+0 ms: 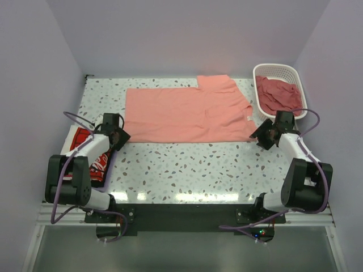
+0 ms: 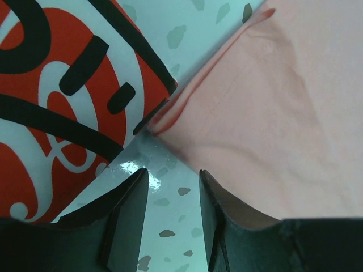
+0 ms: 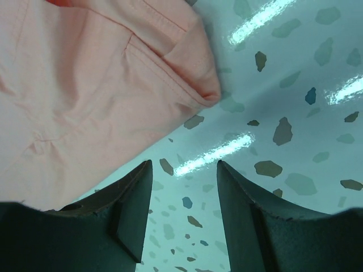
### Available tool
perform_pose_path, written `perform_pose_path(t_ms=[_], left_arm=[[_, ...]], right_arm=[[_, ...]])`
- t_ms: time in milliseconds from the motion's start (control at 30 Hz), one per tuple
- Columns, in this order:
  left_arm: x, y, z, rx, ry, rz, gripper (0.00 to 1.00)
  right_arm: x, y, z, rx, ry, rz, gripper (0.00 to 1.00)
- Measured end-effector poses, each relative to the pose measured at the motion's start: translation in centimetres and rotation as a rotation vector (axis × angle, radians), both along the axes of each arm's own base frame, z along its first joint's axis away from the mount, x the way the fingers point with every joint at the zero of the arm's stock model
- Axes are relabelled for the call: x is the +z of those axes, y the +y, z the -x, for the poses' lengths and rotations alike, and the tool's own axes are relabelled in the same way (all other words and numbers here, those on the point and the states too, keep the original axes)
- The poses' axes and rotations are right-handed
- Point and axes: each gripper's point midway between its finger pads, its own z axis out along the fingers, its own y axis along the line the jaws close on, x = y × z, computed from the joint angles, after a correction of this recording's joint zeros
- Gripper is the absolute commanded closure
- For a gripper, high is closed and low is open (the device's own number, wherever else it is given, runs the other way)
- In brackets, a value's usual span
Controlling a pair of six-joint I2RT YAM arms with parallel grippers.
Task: Fold and stack the t-shirts
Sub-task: Fold the tshirt
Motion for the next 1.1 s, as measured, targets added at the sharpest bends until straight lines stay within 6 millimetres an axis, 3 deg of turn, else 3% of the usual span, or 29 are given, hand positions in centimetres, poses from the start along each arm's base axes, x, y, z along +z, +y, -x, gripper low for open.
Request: perform_pose_path(t_ms=[500, 733, 800, 933, 1033, 1067, 1100], left_arm=[[-2.1, 0.4, -0.2, 0.042, 0.019, 0.009, 0.54], [-2.1, 0.7, -0.8, 0.051, -0.004, 0.004, 0.52], [-2.1, 0.8, -1.1, 0.053, -0.011, 0.002, 0.54], [-2.3, 0.9, -1.6, 0.06, -0.014, -0.001, 0.74], [-2.5, 1.0, -2.0, 0.062, -0.007, -0.003, 0.9], [-2.5, 1.0, -2.2, 0.061, -0.002, -0.005, 0.98], [-2.5, 1.0, -2.4, 0.058, 0.003, -0.007, 1.0]], right_arm=[[-3.3, -1.0, -0.7, -0.048, 0.011, -0.019, 0.48], [-3.8, -1.2, -1.7, -0.065, -0.006, -0.027, 0.55], [-4.0, -1.2, -1.8, -0.068, -0.008, -0.029, 0.6], [-4.0, -1.3, -2.1, -0.074, -0.017, -0.031, 0.73], [-4.0, -1.3, -2.2, -0.072, -0.02, -0.028, 0.94], [-4.0, -1.3, -2.2, -0.074, -0.02, -0.028, 0.99], [-4.0, -1.3, -2.2, -0.075, -0.019, -0.028, 1.0]])
